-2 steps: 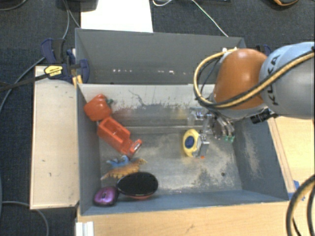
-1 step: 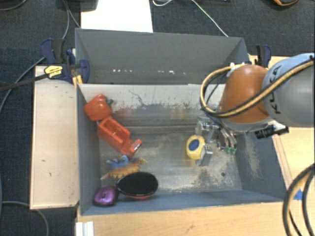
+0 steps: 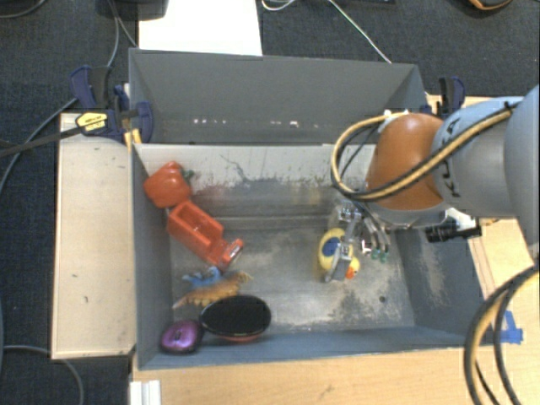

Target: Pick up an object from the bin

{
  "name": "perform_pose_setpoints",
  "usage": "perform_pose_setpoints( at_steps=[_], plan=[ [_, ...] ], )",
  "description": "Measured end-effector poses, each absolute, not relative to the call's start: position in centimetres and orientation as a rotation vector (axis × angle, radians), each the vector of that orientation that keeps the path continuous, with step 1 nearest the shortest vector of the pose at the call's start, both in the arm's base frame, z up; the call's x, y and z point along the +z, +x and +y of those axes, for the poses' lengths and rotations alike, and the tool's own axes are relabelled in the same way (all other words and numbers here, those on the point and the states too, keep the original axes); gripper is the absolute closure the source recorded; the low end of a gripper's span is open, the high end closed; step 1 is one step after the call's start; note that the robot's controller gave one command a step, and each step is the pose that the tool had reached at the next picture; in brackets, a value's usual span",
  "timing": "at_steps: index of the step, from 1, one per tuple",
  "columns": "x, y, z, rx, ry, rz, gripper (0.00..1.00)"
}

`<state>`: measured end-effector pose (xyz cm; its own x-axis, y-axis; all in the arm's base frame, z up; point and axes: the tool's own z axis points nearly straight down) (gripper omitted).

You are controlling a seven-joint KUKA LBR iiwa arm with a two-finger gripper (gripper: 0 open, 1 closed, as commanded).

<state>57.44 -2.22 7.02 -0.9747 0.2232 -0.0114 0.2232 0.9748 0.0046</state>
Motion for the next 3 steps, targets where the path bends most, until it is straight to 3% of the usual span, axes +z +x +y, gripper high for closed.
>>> perform_pose_setpoints(
  at_steps=[1,3],
  plan=[
    [7.26,56.57,-2.43,0.001,-0.104,3.123,1.00],
    [7.49,56.46,-2.43,0.001,-0.101,3.125,1.00]
  ],
)
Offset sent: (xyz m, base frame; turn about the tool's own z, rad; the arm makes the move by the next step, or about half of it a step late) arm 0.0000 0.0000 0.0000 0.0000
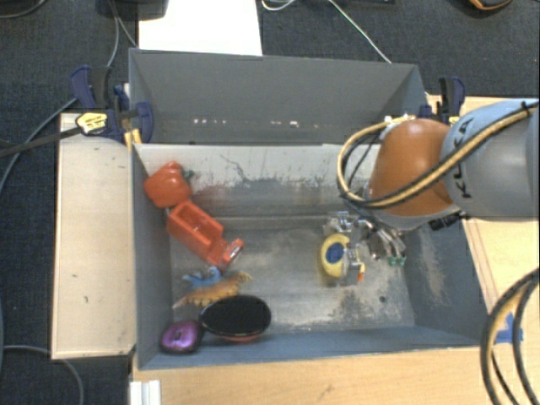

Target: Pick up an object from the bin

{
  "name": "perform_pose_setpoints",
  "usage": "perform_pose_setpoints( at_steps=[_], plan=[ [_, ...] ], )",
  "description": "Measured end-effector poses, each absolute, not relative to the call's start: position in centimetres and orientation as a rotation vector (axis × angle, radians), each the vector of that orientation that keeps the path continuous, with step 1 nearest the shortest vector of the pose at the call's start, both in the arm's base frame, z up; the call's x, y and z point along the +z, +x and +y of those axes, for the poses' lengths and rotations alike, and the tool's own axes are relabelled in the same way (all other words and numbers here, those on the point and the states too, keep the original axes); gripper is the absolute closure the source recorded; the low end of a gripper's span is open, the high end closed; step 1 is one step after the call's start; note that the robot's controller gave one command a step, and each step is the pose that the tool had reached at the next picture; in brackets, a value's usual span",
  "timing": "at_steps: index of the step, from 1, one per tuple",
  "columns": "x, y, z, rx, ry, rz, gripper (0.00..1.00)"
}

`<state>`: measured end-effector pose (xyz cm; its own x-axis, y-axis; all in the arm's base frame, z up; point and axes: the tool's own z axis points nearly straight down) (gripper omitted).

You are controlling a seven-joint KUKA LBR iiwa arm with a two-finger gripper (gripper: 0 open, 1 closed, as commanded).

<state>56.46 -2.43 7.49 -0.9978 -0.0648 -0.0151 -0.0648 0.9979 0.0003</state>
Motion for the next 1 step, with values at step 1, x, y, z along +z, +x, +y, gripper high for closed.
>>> perform_pose_setpoints(
  at_steps=[1],
  plan=[
    [9.28,56.16,-2.41,0.002,-0.101,3.136,1.00]
  ],
)
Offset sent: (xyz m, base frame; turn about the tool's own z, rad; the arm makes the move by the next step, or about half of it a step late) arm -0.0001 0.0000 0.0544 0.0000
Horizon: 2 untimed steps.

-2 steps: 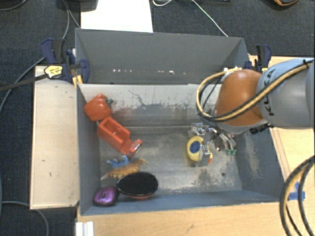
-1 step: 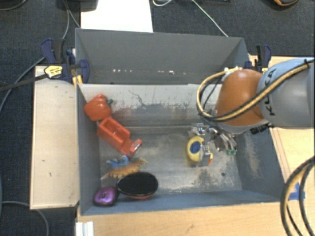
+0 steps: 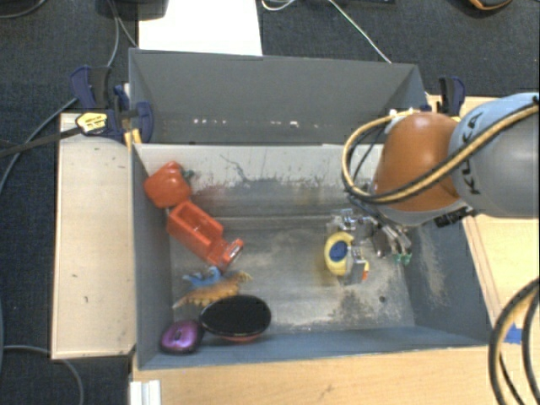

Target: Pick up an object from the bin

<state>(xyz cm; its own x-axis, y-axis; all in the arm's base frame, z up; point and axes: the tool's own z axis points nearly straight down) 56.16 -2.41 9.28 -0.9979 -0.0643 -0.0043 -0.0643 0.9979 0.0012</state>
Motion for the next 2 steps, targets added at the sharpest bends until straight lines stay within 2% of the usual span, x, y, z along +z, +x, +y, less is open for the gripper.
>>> perform_pose_setpoints(
  at_steps=[1,2],
  plan=[
    [11.4,56.4,-2.4,0.001,-0.099,3.126,1.00],
    [12.4,56.6,-2.4,0.001,-0.098,3.121,1.00]
  ],
)
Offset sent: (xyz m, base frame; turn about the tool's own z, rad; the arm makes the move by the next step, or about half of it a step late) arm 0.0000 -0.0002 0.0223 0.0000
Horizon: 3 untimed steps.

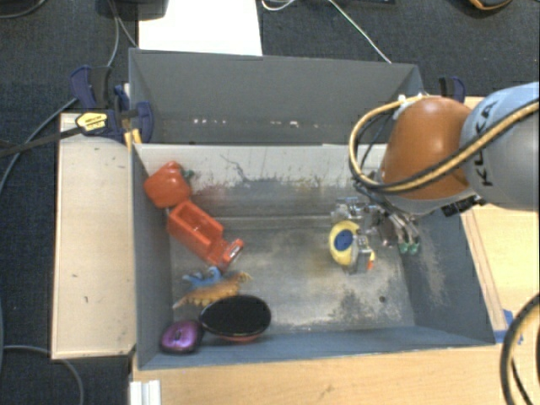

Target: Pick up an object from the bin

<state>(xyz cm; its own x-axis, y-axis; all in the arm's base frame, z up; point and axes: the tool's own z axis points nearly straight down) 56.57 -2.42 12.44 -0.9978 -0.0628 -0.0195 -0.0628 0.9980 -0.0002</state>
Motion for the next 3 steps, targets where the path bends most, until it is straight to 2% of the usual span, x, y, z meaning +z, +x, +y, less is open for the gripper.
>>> perform_pose_setpoints(
  at_steps=[3],
  plan=[
    [17.9,56.6,-2.4,0.000,-0.093,3.121,1.00]
  ],
)
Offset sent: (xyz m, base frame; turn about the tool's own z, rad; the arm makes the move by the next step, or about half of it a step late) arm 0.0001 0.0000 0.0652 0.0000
